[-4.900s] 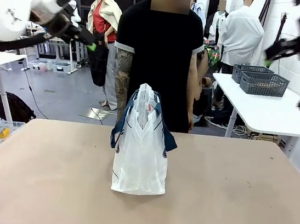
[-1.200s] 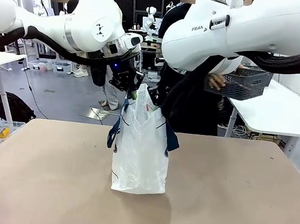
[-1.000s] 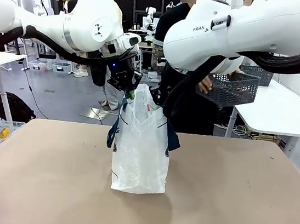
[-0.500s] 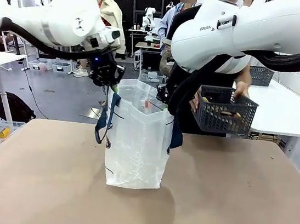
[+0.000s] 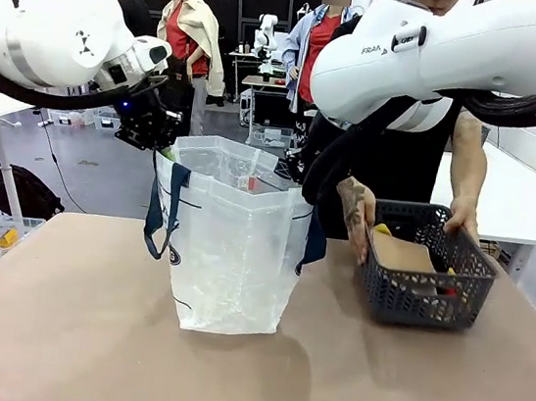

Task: Transfer purchased items from the store into the shopping bag.
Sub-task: Open the Reusable shopping bag in the center of the table, then move the Reusable shopping bag to the right side of the table.

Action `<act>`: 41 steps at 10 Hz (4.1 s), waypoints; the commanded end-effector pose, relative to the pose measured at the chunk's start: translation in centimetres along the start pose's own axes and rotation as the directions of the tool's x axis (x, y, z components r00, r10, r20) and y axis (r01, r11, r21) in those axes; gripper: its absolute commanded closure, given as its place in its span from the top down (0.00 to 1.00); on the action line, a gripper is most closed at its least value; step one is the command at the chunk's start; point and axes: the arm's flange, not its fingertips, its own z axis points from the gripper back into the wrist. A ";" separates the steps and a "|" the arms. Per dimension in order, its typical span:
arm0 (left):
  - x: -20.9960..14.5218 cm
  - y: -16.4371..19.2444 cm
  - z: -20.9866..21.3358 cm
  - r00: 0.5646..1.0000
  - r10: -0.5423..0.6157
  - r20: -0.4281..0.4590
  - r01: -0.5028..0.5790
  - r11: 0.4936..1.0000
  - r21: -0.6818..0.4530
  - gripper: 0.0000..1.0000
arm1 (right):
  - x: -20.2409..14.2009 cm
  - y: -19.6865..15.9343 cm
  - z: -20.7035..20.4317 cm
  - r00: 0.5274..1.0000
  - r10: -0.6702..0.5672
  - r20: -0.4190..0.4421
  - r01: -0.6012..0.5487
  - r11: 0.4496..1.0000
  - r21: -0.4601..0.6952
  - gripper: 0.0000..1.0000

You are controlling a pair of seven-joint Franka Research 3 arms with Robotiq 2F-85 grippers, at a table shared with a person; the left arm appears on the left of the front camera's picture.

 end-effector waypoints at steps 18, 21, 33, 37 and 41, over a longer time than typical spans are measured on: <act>-0.2 -0.1 -1.2 0.999 -0.021 -0.024 0.021 1.000 -0.017 0.00 | -0.2 0.7 -0.5 1.000 0.022 -0.007 -0.022 1.000 -0.006 0.00; -0.2 -0.1 -1.2 0.999 -0.021 -0.024 0.021 1.000 -0.017 0.00 | -0.2 0.7 -0.5 1.000 0.022 -0.007 -0.022 1.000 -0.006 0.00; -0.2 -0.1 -1.2 0.999 -0.021 -0.024 0.021 1.000 -0.017 0.00 | -0.2 0.7 -0.5 1.000 0.022 -0.007 -0.022 1.000 -0.006 0.00; -0.2 -0.1 -1.2 0.999 -0.021 -0.024 0.021 1.000 -0.017 0.00 | -0.2 0.7 -0.5 1.000 0.022 -0.007 -0.022 1.000 -0.006 0.00; -0.2 -0.1 -1.2 0.999 -0.021 -0.024 0.021 1.000 -0.017 0.00 | -0.2 0.7 -0.5 1.000 0.022 -0.007 -0.022 1.000 -0.006 0.00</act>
